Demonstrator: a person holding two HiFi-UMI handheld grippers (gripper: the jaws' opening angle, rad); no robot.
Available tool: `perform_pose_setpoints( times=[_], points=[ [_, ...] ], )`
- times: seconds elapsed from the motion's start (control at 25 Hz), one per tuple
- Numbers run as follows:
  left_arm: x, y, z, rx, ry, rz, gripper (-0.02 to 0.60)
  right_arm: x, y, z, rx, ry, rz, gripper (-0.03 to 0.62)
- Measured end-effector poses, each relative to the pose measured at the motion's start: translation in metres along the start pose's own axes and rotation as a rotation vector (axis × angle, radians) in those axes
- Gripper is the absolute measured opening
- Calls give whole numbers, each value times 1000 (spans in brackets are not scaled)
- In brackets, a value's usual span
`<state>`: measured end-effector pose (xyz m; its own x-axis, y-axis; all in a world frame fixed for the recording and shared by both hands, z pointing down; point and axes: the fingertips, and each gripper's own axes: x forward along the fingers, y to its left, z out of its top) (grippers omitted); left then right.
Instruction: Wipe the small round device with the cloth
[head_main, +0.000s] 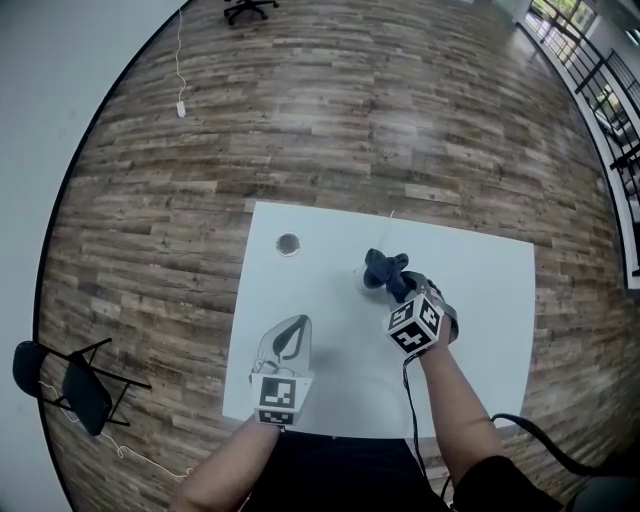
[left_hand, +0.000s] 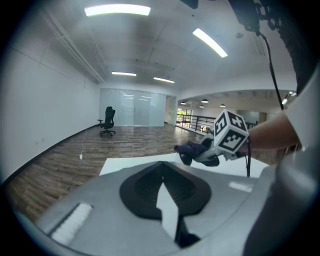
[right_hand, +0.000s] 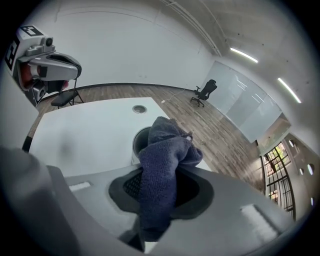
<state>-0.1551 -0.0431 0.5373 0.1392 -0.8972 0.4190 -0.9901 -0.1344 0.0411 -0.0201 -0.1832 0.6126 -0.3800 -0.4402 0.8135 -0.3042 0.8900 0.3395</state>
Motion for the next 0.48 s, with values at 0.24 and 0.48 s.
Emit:
perform_pose_setpoints(
  times=[0.24, 0.48],
  points=[
    [0, 1, -3, -2, 9, 14, 8, 16, 14, -32, 5, 105, 98, 91],
    [0, 3, 8, 11, -10, 23, 8, -11, -19, -12, 10, -4, -58, 91]
  ],
)
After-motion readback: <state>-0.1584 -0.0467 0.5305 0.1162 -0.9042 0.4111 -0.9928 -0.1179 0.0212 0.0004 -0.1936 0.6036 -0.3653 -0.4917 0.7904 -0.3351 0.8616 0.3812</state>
